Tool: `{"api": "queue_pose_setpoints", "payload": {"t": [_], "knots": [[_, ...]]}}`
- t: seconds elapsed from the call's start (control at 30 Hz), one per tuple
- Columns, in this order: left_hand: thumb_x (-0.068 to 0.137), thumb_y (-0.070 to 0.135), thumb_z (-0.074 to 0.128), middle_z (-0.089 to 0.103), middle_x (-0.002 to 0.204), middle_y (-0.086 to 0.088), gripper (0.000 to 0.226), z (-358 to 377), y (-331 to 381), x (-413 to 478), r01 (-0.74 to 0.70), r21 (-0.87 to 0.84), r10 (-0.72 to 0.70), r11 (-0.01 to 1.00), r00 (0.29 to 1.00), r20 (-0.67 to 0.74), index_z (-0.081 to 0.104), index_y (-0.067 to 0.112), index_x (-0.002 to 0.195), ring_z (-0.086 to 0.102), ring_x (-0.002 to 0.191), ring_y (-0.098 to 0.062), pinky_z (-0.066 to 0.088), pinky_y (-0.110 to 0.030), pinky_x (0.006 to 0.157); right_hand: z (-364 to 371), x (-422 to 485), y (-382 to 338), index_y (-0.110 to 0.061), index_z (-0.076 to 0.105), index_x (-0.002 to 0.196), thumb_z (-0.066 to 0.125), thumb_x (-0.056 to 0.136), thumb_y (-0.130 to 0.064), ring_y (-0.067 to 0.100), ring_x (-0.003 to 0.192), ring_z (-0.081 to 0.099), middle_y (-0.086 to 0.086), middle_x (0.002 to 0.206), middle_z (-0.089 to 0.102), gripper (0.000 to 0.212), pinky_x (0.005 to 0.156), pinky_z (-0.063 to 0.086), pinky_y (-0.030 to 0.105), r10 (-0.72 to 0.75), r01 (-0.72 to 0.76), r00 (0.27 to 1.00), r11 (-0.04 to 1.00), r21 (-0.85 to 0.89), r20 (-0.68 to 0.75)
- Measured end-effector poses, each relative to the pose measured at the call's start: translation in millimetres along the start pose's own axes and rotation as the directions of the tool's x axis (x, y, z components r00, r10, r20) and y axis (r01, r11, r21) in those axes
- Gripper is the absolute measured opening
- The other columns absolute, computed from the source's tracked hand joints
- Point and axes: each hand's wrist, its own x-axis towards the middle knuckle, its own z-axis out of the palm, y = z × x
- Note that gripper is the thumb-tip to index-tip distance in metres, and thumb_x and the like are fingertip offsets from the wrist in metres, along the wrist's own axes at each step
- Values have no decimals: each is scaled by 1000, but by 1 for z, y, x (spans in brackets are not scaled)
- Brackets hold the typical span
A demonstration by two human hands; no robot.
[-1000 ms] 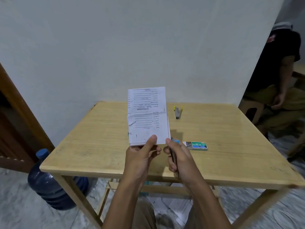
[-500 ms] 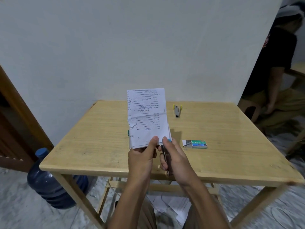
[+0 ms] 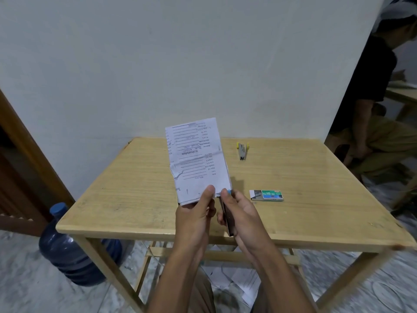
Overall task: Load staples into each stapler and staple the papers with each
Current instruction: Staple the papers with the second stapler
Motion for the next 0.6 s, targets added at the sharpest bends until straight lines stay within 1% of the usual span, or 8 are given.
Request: {"api": "queue_pose_setpoints", "payload": {"t": [0.03,0.07,0.2,0.3,0.37,0.4,0.5,0.6], "knots": [[84,10,73,55,69,-12,3,1,0,-1,-6,-15,6,1000,1000,-4,72,7,85,45,52,-18,41,-30,47,0,0,0,-16,64,98,72,79,-45,10,57,51,0,72,56,36,55,45,21,13,-13,1000,999,37,2],[84,9,73,55,68,-10,1,1,0,-1,-10,-19,10,1000,1000,-9,72,9,85,46,53,-17,41,-30,47,1,0,0,-15,64,97,72,78,-43,10,56,51,0,73,57,35,55,46,20,25,-25,1000,998,61,7],[81,15,77,59,73,-9,13,-4,-6,3,-30,4,30,1000,998,-47,74,9,92,46,64,-21,39,-36,60,1,-2,-3,-12,63,103,74,79,-42,10,56,50,-1,74,58,40,54,46,19,52,-56,998,994,90,47],[80,17,77,60,71,-4,3,-3,-5,3,-47,10,47,999,996,-74,76,19,82,49,65,-19,41,-34,58,2,-3,-5,-8,60,109,68,80,-36,11,55,48,2,76,58,42,52,46,18,69,-75,995,993,86,77],[82,16,76,62,71,0,10,-2,-4,2,-63,34,65,997,995,-81,77,25,78,50,64,-15,44,-31,58,2,-4,-4,-8,59,111,67,80,-35,11,55,48,1,75,58,42,52,46,18,79,-86,994,992,88,79],[82,16,76,63,71,0,10,-2,-4,2,-64,43,68,997,994,-87,77,25,78,51,65,-15,44,-30,59,2,-4,-3,-8,59,110,67,79,-36,11,55,48,0,74,59,42,52,46,18,86,-93,993,991,92,76],[83,17,76,64,69,2,5,-2,-3,-1,-66,84,75,994,992,-100,76,19,87,51,64,-14,44,-28,59,2,-4,-3,-10,60,105,69,76,-39,10,54,49,-5,70,59,41,53,46,19,92,-100,993,990,104,76],[84,20,75,68,72,9,18,-1,-2,-4,-102,180,120,978,988,-94,74,12,100,56,60,-4,48,-25,63,2,-4,-4,-13,60,93,71,76,-42,10,54,50,-4,64,58,35,52,45,19,111,-119,992,983,139,66]]}}
